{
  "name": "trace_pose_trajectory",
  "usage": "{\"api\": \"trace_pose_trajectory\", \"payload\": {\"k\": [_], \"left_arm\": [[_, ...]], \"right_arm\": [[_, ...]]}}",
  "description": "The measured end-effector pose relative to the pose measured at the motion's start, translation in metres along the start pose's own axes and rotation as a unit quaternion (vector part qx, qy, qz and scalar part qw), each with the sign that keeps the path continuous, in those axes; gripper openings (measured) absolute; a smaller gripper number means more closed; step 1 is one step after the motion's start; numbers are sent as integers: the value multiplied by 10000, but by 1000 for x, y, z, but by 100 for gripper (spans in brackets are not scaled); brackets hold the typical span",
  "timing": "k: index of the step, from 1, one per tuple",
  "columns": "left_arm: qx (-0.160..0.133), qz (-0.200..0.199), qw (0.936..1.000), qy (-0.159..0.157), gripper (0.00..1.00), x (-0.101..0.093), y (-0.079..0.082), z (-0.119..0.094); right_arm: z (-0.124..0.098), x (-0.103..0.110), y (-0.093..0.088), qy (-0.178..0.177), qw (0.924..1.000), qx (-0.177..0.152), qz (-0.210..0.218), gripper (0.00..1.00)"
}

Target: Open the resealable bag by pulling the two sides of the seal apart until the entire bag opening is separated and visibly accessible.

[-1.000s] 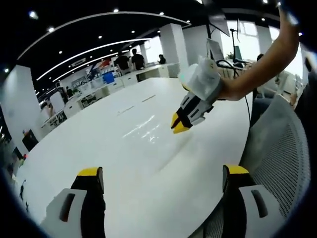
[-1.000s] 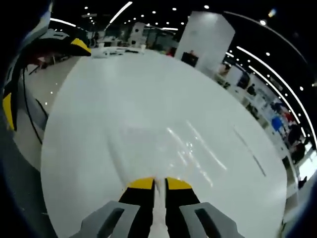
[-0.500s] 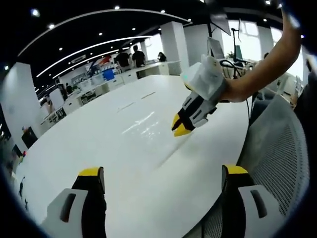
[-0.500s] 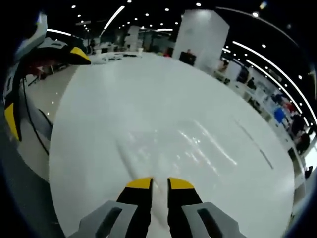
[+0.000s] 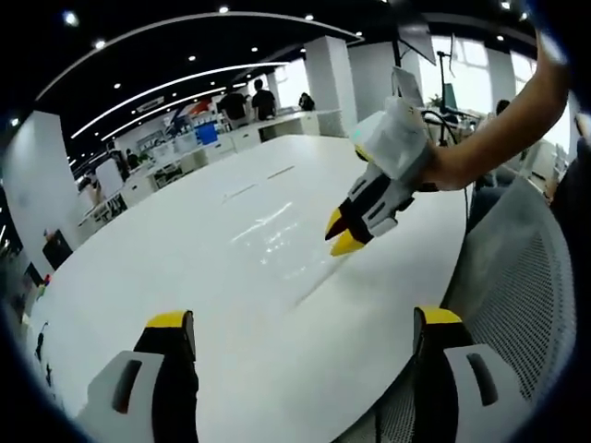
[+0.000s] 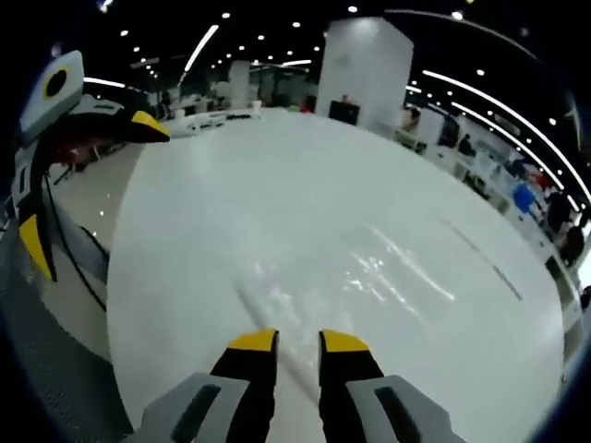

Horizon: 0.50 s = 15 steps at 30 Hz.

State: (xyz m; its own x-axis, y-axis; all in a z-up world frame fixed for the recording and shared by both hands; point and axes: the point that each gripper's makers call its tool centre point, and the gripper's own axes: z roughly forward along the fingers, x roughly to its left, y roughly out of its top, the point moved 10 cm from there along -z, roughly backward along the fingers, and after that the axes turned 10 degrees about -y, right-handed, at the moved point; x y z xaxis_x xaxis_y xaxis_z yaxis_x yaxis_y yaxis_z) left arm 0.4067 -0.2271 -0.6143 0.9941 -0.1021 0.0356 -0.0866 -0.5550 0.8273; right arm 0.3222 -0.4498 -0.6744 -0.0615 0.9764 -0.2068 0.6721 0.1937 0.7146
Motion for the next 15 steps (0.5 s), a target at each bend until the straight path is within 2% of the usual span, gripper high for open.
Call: {"api": "trace_pose_trajectory", "payload": {"k": [6,15], "left_arm": [[-63,-53,10000,38,97,2,2,-1],[-112,-61,9999,4,96,2,4,-3]], "right_arm": [[-16,-1,2,114,9993,-204,302,29],[-43,-9,0,52,9960,-352,815,36]]}}
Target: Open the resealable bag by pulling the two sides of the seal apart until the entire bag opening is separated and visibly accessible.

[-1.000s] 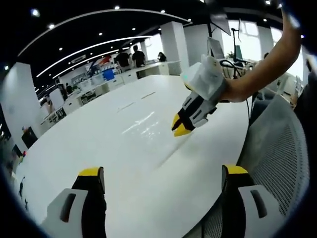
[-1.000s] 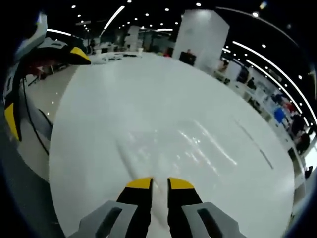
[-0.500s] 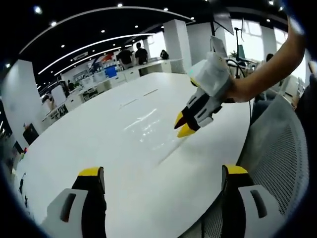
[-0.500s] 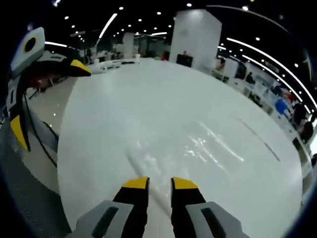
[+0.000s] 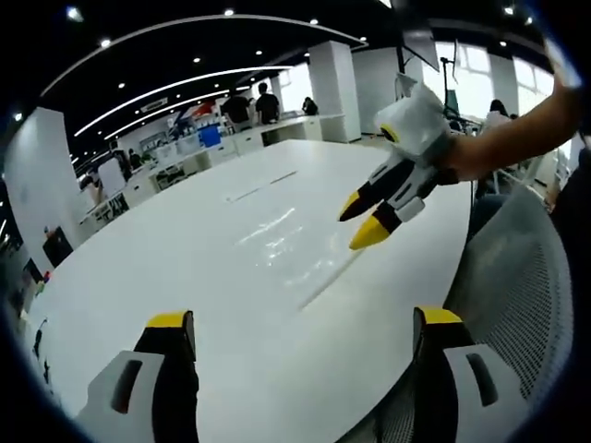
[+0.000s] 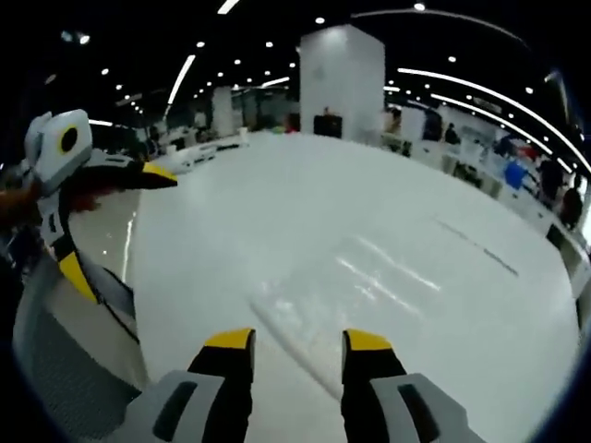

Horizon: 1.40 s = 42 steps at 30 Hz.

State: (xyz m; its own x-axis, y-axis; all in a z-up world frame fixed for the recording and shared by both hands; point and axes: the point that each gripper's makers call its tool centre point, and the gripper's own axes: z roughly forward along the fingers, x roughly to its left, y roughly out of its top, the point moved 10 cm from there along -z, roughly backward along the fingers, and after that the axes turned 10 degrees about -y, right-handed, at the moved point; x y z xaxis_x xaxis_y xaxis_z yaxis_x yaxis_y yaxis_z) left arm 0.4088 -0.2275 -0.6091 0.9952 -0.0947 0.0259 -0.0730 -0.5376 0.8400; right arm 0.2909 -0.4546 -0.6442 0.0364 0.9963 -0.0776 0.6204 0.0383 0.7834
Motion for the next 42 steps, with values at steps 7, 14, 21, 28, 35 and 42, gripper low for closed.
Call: {"api": "trace_pose_trajectory", "payload": {"k": [7,14,21,28,35,42], "left_arm": [[-65,6,10000,70,97,3,2,-4],[-127,-142,9997,142,97,6,1,-5],[-135,-185,9997,126,97,4,-1,-6],[-176,-217,9996,85,98,1,-1,-5],[-339,-465,9983,78,99,0,-4,-5],[-378,-580,9976,92,99,0,-7,-7]], "right_arm": [[-26,-5,-7,-241,9992,-115,296,43],[-47,-2,-19,-521,9959,-236,698,49],[-63,1,-29,-660,9934,-264,905,52],[-79,8,-40,-840,9898,-339,1096,58],[-94,11,-46,-1158,9868,-581,976,59],[-99,15,-46,-1112,9845,-769,1116,67]]}}
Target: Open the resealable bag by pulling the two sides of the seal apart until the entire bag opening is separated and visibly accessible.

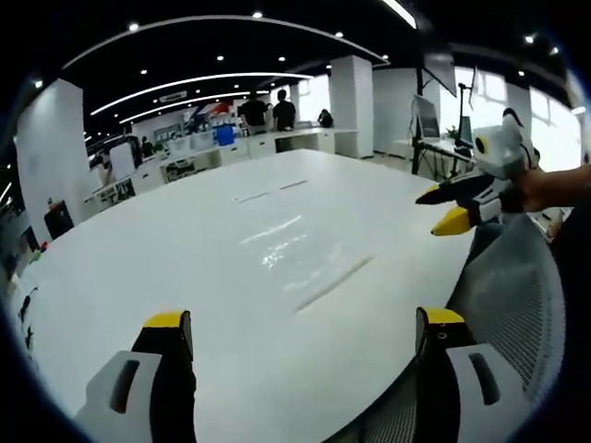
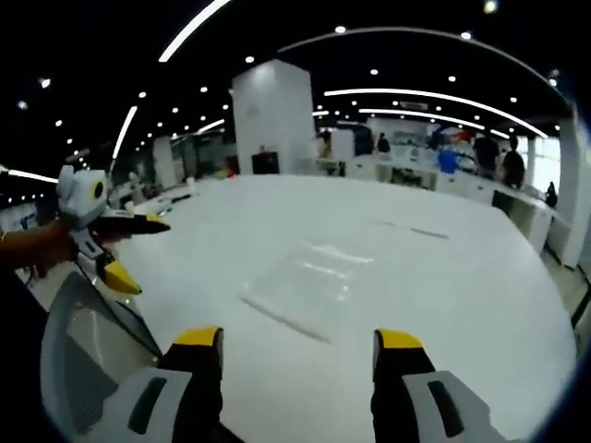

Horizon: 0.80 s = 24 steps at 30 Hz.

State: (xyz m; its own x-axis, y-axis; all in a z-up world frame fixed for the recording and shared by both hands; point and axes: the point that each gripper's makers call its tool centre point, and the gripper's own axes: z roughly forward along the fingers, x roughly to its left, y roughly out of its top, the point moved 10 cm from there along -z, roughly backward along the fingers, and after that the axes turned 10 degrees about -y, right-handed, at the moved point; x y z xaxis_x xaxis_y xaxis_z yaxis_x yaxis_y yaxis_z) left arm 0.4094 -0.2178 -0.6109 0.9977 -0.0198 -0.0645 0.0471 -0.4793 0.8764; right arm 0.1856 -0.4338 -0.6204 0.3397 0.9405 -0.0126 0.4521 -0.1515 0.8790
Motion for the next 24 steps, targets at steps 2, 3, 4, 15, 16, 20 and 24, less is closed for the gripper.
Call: {"api": "trace_pose_trajectory", "payload": {"k": [2,3,4,15,16,20,24], "left_arm": [[-8,0,10000,3,99,0,0,0],[-10,1,10000,2,99,0,1,0],[-11,1,10000,2,99,0,1,0],[31,48,10000,-33,99,-1,1,1],[26,45,10000,-30,99,-1,1,1],[24,26,10000,-24,99,-1,0,1],[47,21,10000,-22,99,-1,-1,1]], "right_arm": [[0,1,-1,-19,10000,42,-39,71],[0,1,-1,-8,10000,54,-27,71],[0,2,-2,-2,10000,52,-3,71],[0,1,-5,6,10000,78,31,72],[0,1,-4,8,10000,64,31,72],[-1,0,-3,-13,10000,65,-1,72],[0,-1,-2,12,10000,24,34,72]]}}
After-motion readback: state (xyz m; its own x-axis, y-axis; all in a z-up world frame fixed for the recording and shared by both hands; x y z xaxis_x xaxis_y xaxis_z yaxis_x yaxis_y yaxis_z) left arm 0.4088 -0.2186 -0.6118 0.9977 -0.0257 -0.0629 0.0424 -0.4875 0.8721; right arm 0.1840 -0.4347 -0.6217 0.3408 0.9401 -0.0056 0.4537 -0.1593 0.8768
